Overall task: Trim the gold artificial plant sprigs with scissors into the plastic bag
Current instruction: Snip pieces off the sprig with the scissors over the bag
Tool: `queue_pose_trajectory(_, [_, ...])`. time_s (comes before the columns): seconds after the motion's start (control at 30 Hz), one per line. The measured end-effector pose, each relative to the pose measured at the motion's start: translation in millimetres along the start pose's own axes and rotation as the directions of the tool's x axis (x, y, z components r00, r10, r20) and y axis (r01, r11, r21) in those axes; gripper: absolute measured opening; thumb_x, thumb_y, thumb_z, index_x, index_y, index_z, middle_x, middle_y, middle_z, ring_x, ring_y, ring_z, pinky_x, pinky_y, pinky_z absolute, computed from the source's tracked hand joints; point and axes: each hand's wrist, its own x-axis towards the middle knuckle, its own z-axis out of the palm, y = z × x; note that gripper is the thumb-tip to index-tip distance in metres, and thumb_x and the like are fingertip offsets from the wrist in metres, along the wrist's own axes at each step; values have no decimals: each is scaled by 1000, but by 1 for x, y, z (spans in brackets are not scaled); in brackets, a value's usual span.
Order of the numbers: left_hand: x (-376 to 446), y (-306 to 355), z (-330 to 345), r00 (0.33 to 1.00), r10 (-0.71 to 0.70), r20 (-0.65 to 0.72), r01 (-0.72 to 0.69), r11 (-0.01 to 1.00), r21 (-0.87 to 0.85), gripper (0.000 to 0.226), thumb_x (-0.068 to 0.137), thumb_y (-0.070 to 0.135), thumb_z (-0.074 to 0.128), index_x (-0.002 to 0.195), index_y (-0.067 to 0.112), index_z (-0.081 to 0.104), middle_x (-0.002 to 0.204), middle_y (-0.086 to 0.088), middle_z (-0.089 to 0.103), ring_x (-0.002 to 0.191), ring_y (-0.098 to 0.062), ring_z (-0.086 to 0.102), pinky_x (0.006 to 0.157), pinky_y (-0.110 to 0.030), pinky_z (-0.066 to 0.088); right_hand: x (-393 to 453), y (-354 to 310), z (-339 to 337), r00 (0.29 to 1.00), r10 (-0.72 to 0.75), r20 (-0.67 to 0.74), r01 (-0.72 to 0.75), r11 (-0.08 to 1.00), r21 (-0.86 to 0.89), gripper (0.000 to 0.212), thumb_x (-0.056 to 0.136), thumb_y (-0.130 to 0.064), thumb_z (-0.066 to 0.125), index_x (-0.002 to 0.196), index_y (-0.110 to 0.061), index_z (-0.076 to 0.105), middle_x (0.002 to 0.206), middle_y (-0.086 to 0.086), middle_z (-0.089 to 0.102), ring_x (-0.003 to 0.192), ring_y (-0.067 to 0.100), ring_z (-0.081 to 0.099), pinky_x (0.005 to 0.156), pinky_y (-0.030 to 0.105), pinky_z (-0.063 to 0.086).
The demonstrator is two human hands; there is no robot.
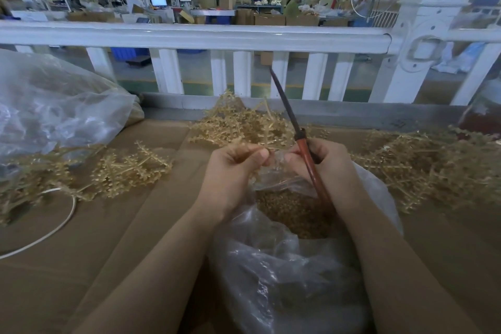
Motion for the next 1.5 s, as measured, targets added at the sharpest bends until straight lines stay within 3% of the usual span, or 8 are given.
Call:
queue_pose_trajectory(0.3, [-4,5,6,997,55,55,-61,990,127,36,94,7,64,64,25,74,69,8,71,69,0,65,66,-13,48,-1,-3,2,996,73,43,-74,997,18,5,87,-30,79,85,-26,76,78,-9,76,72,8,73,69,24,58])
queue_pose_trajectory(0.6, [-4,3,8,999,42,29,-48,972,232,33,91,13,70,64,31,74,71,5,73,67,-6,64,66,-21,52,0,2,4,1000,-13,23,13,1000,22,20,85,-21,80,75,-37,75,73,-12,74,67,3,70,61,14,52])
queue_pose_trajectory(0.87, [-1,0,6,994,48,102,-55,996,67,18,90,0,66,79,12,74,79,-5,75,77,-13,70,73,-22,53,0,2,7,996,32,82,-36,998,43,25,66,-52,71,86,-38,72,76,0,75,68,20,73,74,51,62])
queue_pose_trajectory(1.13, [1,-3,5,983,-4,183,13,999,-49,31,91,-6,59,71,13,75,69,2,68,69,-11,62,76,-27,53,-1,4,5,992,7,129,-17,996,83,21,87,-19,75,74,-36,73,60,-6,68,52,6,63,55,21,54])
queue_pose_trajectory(1.23, [0,-2,4,992,7,130,-2,999,-41,32,90,-5,62,71,16,76,68,4,68,69,-9,62,73,-23,51,-3,1,5,992,10,124,-24,994,109,2,81,-34,75,81,-33,73,69,0,72,60,15,68,62,34,59])
queue_pose_trajectory(1.3, [1,-2,4,997,-6,73,11,998,-70,28,90,-2,64,74,17,78,71,2,70,71,-10,64,73,-24,53,-3,-1,6,995,-4,101,-4,997,75,21,73,-52,76,86,-36,73,76,-1,75,66,16,71,68,38,62])
queue_pose_trajectory(1.4, [3,-3,0,995,-82,-53,70,979,-191,12,87,4,70,77,9,75,76,-11,68,77,-27,63,82,-44,53,-3,-2,5,995,-31,91,31,1000,0,35,60,-70,75,86,-48,69,77,-16,73,71,1,69,64,23,53])
queue_pose_trajectory(1.5, [4,-3,-4,977,-130,-170,80,958,-276,8,85,9,73,85,1,72,74,-10,71,71,-22,68,69,-34,58,-3,0,3,996,-35,81,44,993,-113,42,59,-80,70,92,-56,62,86,-30,69,80,-9,64,67,20,45])
